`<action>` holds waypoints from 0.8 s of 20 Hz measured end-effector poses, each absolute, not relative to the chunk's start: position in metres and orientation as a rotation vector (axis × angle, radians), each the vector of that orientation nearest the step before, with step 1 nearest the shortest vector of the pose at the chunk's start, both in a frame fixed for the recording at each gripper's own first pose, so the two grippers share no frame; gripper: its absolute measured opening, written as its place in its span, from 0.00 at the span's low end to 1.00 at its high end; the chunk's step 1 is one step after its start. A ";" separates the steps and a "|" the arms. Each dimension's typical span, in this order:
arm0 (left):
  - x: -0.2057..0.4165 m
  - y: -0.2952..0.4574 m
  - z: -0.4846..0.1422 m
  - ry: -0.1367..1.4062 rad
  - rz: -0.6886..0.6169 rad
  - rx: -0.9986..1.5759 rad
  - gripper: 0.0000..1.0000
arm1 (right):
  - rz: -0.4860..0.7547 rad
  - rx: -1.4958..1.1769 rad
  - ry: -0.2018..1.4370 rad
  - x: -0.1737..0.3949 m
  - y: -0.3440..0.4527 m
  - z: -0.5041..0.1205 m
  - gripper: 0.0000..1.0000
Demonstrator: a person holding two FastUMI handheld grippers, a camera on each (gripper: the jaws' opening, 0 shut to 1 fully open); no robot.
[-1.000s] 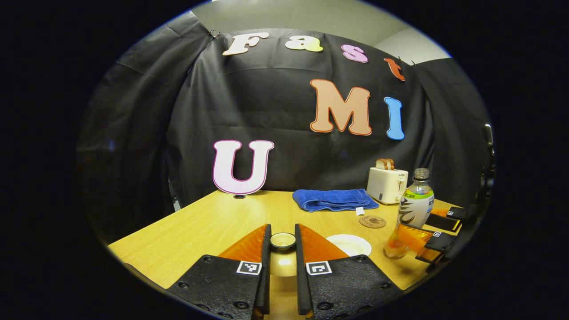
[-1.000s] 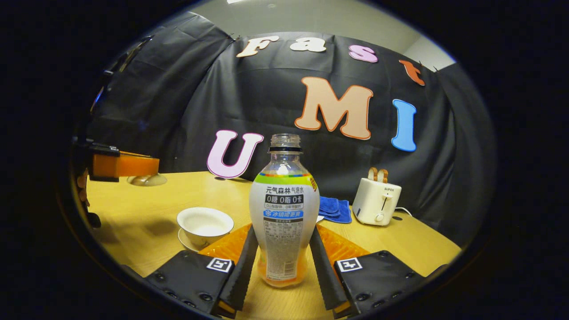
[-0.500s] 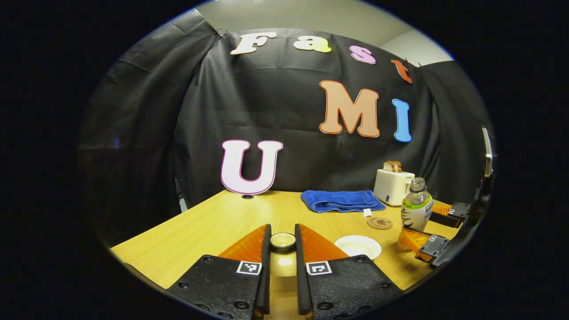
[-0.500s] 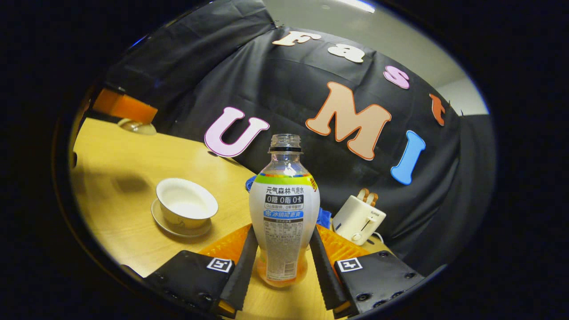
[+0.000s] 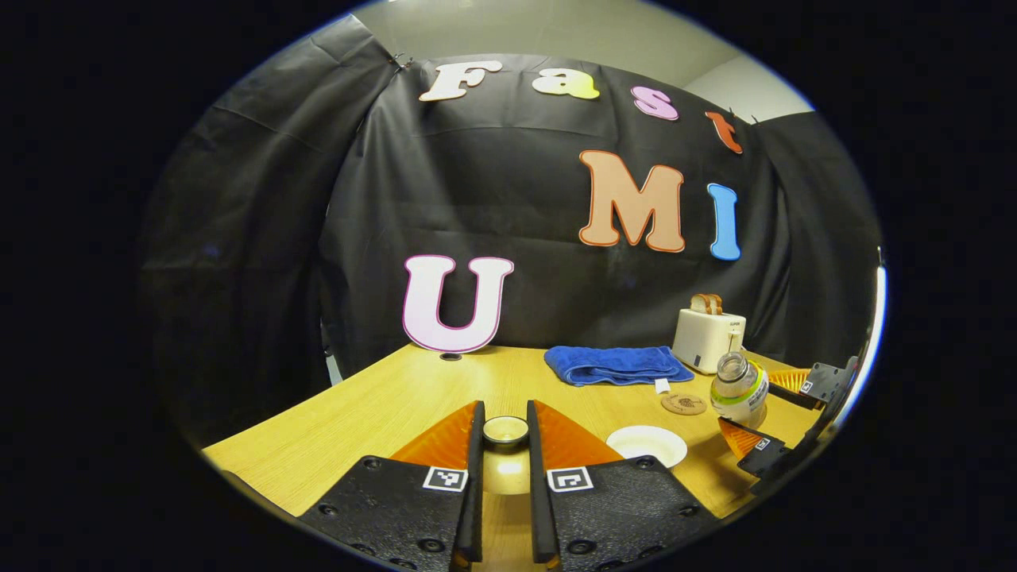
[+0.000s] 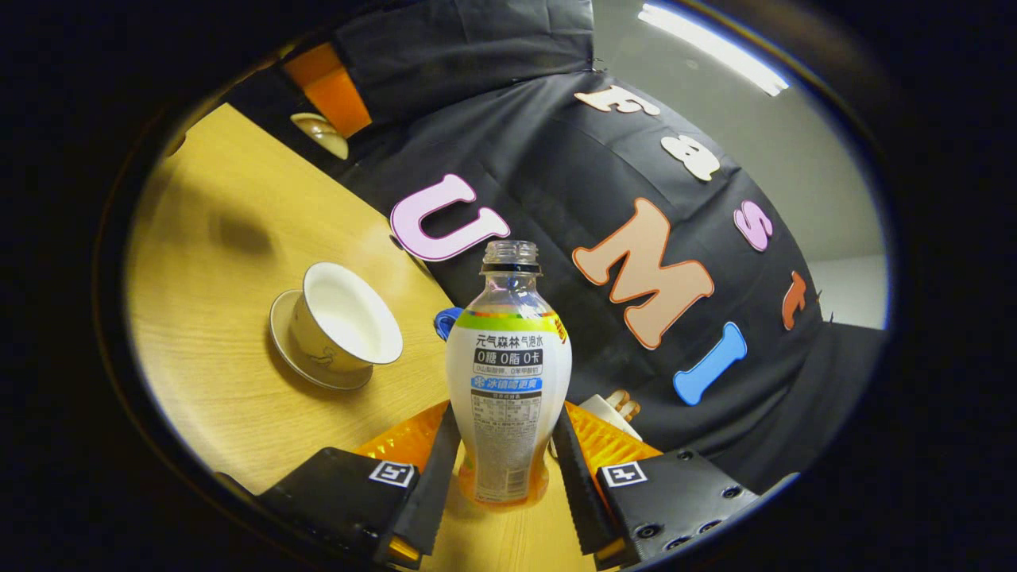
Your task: Open the teacup lid with one hand, grasp the water bottle and pour water into the teacup with the other hand; after pouring, place the water bottle on the coaster and then close the teacup lid.
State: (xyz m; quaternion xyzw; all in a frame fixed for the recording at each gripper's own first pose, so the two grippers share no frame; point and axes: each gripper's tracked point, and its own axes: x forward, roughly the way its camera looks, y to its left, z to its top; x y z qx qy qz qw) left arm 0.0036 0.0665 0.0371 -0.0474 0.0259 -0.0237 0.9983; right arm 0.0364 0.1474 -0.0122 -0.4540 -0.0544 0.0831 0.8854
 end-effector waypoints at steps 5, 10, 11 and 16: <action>0.003 0.069 0.040 0.046 -0.044 -0.085 0.22 | 0.148 -1.119 -0.161 0.038 0.144 -0.012 0.70; 0.002 0.074 0.043 0.040 -0.035 -0.082 0.22 | 0.146 -1.238 -0.187 0.042 0.141 -0.018 0.70; 0.001 0.075 0.044 0.039 -0.034 -0.082 0.22 | 0.145 -1.267 -0.200 0.041 0.144 -0.019 0.70; 0.003 0.079 0.042 0.041 -0.026 -0.084 0.22 | 0.172 -1.344 -0.214 0.045 0.145 -0.018 0.70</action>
